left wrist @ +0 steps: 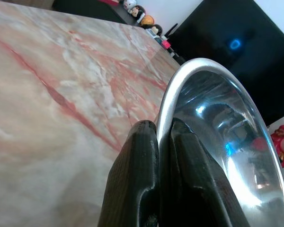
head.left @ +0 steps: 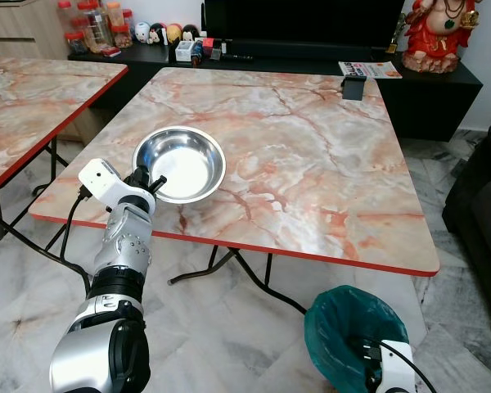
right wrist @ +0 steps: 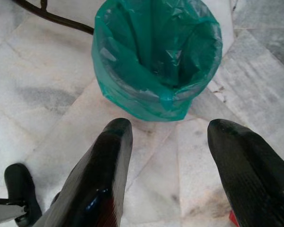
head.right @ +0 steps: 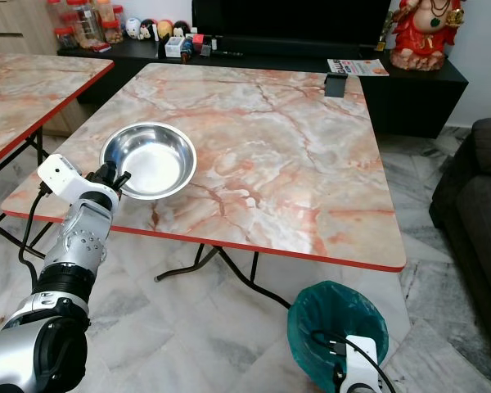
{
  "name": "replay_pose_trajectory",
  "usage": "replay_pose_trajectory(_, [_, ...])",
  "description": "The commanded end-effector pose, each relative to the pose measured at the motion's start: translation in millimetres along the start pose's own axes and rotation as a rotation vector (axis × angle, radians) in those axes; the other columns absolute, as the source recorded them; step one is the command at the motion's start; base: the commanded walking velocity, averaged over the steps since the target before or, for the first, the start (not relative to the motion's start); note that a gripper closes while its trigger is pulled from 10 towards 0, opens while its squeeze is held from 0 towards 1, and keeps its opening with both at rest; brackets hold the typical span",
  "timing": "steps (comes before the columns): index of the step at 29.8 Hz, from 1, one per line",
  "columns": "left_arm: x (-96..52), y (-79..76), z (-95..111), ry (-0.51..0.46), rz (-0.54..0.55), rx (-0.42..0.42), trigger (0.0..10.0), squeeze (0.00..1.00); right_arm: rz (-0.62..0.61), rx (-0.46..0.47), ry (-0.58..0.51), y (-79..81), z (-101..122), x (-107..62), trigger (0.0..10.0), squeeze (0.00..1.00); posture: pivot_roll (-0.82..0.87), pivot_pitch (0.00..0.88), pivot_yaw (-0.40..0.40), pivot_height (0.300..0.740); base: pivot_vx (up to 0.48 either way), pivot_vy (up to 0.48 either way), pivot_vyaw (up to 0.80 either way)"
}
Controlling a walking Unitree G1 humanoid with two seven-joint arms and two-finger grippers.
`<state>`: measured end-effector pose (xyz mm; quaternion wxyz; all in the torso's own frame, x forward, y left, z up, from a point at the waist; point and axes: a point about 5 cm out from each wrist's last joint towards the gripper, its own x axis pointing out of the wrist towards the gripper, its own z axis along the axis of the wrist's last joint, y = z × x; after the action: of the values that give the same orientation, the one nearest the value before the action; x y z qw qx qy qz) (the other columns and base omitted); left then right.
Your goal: Setting the table
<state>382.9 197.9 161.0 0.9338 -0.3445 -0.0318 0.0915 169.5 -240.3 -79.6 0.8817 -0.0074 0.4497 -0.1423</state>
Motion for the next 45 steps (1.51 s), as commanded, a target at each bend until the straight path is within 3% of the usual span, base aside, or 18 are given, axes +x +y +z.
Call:
replay_pose_trajectory(1, [0.1, -3.5, 4, -0.015, -0.025, 0.002, 10.0, 0.0, 0.001, 0.054, 0.007, -1.9, -3, -0.6, 10.0, 0.0, -0.01, 0.0, 0.034, 0.69, 0.289, 0.0, -0.51])
replay_pose_trajectory(33, [-3.4, -9.1, -4, 0.031, -0.069, 0.021, 10.0, 0.0, 0.048, 0.09, -0.008, 15.4, -1, -0.7, 10.0, 0.0, 0.01, 0.0, 0.049, 0.69, 0.331, 0.0, -0.04])
replay_pose_trajectory(38, [-8.3, -6.6, -23, 0.163, -0.096, 0.046, 10.0, 0.0, 0.053, 0.088, -0.006, 16.5, -2, -0.9, 10.0, 0.0, 0.0, 0.0, 0.049, 0.69, 0.0, 0.0, 0.0])
replay_pose_trajectory(45, [-14.0, 2.8, -37, 0.245, 0.001, 0.006, 10.0, 0.0, 0.063, 0.073, 0.003, 16.3, -5, -1.5, 10.0, 0.0, 0.01, 0.0, 0.043, 0.69, 0.0, 0.0, 0.0])
